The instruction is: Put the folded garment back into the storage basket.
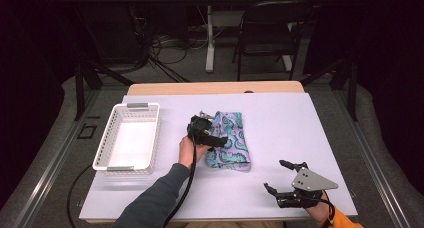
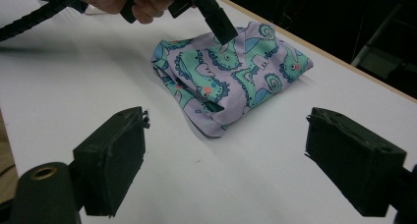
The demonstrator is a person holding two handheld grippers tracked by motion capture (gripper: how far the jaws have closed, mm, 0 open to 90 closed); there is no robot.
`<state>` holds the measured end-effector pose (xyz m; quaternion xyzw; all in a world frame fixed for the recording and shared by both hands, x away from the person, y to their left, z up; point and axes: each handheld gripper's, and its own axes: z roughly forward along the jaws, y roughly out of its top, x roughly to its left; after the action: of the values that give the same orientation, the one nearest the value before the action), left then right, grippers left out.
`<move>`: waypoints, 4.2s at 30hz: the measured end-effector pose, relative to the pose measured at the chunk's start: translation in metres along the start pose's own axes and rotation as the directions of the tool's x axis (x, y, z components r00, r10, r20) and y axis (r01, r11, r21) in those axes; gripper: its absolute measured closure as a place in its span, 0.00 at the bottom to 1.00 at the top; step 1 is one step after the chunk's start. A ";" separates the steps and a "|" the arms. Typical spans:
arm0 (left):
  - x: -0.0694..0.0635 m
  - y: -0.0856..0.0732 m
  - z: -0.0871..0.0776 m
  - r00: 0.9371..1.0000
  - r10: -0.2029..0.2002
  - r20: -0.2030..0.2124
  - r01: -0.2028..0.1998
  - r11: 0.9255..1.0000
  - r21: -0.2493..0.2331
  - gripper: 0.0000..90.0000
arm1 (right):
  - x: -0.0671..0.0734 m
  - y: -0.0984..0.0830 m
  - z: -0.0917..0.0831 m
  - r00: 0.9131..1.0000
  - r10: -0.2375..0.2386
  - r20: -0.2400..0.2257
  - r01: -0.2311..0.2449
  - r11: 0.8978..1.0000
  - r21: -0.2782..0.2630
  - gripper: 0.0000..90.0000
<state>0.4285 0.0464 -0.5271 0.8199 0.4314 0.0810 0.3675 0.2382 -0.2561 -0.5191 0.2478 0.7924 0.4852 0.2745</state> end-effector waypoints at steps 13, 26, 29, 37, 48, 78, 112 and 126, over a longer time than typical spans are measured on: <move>-0.003 -0.003 0.019 1.000 0.007 0.009 -0.007 0.997 0.082 0.00 | 0.001 0.000 0.000 1.000 -0.015 0.002 0.014 1.000 0.006 0.16; -0.004 -0.007 0.020 1.000 0.018 0.025 -0.022 0.989 0.150 0.19 | 0.001 0.000 0.000 1.000 -0.012 -0.003 0.012 1.000 0.006 0.16; -0.004 -0.008 0.019 0.999 0.013 0.048 -0.021 0.986 0.166 0.30 | 0.001 0.000 0.000 1.000 -0.012 -0.004 0.012 1.000 0.010 0.16; -0.005 -0.008 0.017 0.997 0.024 0.071 -0.037 0.981 0.190 0.46 | 0.001 0.000 0.000 1.000 -0.015 -0.001 0.015 1.000 0.012 0.16; -0.005 -0.008 0.017 0.992 0.027 0.124 -0.051 0.980 0.191 0.67 | 0.001 0.000 0.001 1.000 -0.015 0.000 0.015 1.000 0.018 0.16; -0.002 -0.008 0.005 0.976 -0.015 0.219 0.002 0.998 0.062 0.81 | 0.002 -0.001 0.002 1.000 -0.021 0.007 0.021 0.999 0.030 0.16; -0.011 0.018 -0.039 0.973 0.075 0.220 -0.066 0.997 -0.051 0.82 | 0.002 0.000 0.001 1.000 -0.022 0.011 0.022 0.999 0.024 0.16; -0.015 0.025 -0.055 0.971 0.122 0.203 -0.109 0.991 -0.077 0.82 | 0.001 0.000 0.001 1.000 -0.019 0.010 0.019 1.000 0.022 0.16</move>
<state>0.4101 0.0551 -0.4681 0.8352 0.3392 0.0302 0.4317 0.2378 -0.2547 -0.5202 0.2456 0.7985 0.4728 0.2804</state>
